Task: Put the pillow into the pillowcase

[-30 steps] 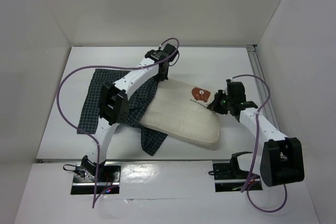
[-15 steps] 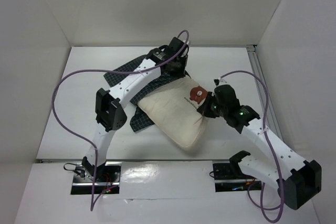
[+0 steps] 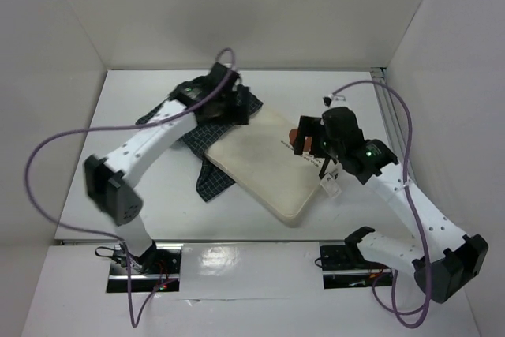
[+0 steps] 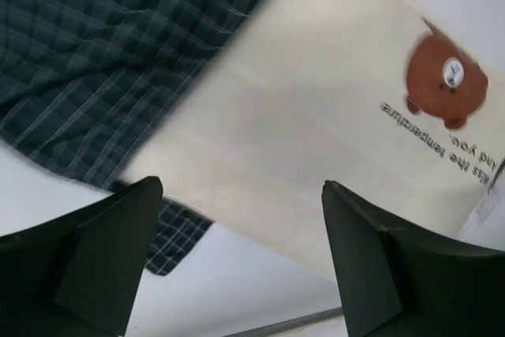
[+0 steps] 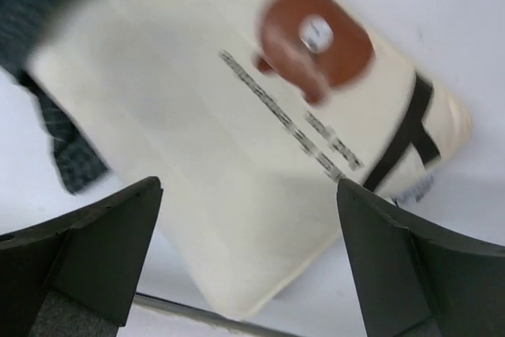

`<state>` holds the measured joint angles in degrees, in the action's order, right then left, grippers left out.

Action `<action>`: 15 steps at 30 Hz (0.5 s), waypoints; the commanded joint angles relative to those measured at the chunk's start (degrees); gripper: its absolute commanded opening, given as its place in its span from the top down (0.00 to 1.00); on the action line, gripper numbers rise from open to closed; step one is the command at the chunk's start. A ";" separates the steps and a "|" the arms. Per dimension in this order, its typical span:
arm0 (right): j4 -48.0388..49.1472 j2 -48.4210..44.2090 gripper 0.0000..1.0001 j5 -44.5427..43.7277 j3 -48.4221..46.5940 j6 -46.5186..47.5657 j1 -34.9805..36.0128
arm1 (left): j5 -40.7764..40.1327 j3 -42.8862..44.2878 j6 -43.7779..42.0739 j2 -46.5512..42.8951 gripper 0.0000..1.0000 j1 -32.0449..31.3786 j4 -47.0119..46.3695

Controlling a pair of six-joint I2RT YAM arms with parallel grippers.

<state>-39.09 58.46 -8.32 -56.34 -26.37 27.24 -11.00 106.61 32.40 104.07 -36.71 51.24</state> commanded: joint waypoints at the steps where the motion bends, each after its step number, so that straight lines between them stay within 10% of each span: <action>1: -0.90 4.45 0.01 -5.83 -10.17 5.09 5.78 | -6.57 -15.42 5.99 -12.82 0.06 6.10 -2.01; 9: 0.41 35.74 0.01 -13.57 -27.77 16.34 29.69 | -4.11 -52.35 19.43 -30.33 0.11 10.17 -21.34; 15: 6.13 46.11 0.01 -10.85 -28.83 18.72 28.58 | -2.52 -62.93 25.69 -26.74 0.07 7.45 -30.68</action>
<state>-36.07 104.79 -17.82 -83.50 -10.50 58.15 -13.43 43.44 52.86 76.14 -27.73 29.65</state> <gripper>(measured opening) 0.990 0.925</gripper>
